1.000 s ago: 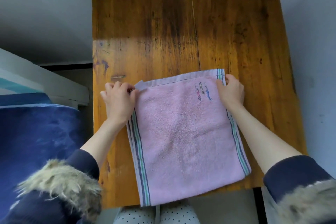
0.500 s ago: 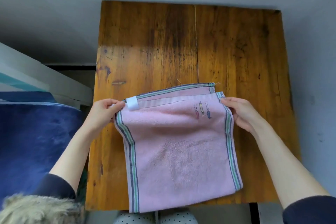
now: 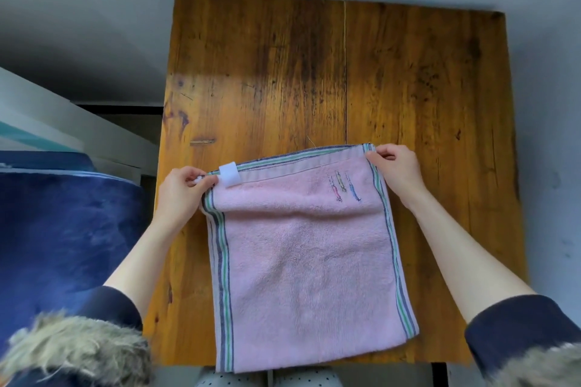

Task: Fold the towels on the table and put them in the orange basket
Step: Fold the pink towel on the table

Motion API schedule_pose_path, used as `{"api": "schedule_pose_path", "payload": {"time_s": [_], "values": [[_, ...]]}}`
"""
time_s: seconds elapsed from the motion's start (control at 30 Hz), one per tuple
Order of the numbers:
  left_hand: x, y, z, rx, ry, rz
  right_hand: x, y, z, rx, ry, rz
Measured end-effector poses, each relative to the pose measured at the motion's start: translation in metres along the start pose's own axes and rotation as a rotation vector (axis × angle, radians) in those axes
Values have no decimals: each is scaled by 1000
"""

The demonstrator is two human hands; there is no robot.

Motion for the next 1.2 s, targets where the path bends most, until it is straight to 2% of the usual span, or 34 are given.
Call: {"api": "schedule_pose_path", "payload": {"time_s": [0.17, 0.27, 0.4, 0.57, 0.7, 0.9, 1.07, 1.2], "values": [[-3, -2, 2, -95, 34, -27, 1, -8, -10, 10, 40, -41], [-3, 0, 3, -250, 69, -1, 0, -9, -11, 31, 33, -76], [-9, 12, 10, -386, 103, 20, -7, 0, -4, 310, -137, -171], [-18, 47, 48, -438, -7, -21, -46, 42, -12, 633, -219, -233], [-29, 81, 91, -482, -111, 14, -86, 85, -34, 751, -114, -218], [-28, 145, 169, -441, -342, -4, -139, 149, -82, 615, 116, -65], [-29, 192, 234, -296, -585, 25, -168, 187, -122, 828, 229, 18], [-38, 207, 242, -355, -611, 23, -186, 200, -131, 892, 294, 35]]}}
Point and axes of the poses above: each hand's wrist, its own x-axis towards the middle knuckle, its own y-axis out of the back of the hand, z = x × y, the point moved 7 cm from there along x, towards the middle knuckle, and after that the axes turned 11 degrees about -y, right-handed, at the moved point
